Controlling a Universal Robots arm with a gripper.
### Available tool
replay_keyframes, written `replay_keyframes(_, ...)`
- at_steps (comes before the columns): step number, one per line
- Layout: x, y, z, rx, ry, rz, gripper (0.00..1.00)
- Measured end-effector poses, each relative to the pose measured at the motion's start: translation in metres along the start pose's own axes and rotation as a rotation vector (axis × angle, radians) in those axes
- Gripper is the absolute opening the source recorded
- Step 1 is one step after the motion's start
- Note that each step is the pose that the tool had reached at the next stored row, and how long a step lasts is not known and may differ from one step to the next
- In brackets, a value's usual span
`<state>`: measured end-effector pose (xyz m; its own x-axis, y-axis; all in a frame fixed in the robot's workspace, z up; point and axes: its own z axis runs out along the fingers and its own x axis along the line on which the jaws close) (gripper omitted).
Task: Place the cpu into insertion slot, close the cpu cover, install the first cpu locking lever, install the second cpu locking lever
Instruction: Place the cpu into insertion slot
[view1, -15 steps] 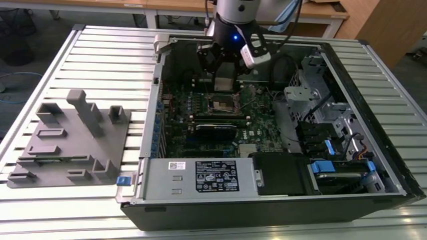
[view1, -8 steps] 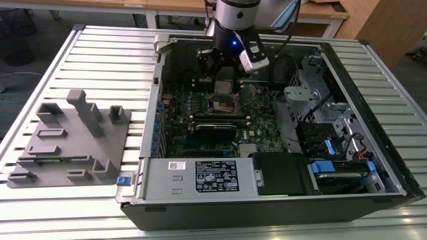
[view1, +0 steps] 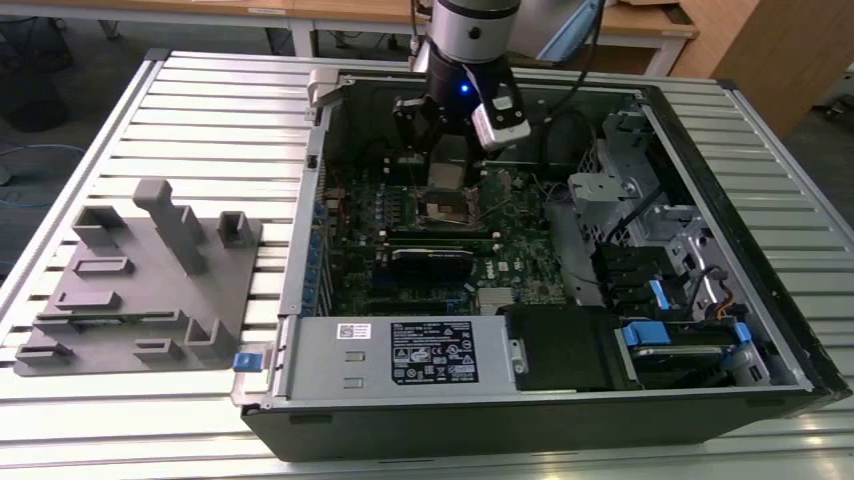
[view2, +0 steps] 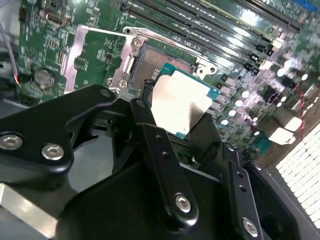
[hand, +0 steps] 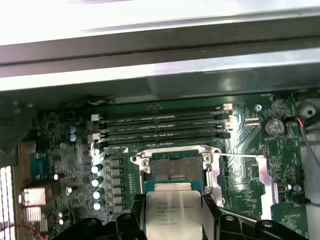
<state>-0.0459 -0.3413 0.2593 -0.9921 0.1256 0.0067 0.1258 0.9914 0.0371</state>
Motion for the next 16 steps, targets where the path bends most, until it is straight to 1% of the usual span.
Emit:
replay_keyframes(6, 0.0, -0.0001, 0.0016, -0.0005, -0.0037, 0.103, 0.54)
replay_keyframes(12, 0.0, -0.0001, 0.0017, -0.0008, -0.004, 0.107, 0.54)
replay_keyframes(13, 0.0, -0.0001, 0.0018, -0.0009, -0.0044, 0.118, 0.54)
replay_keyframes(16, 0.0, -0.0001, 0.0023, -0.0012, -0.0064, 0.173, 0.54)
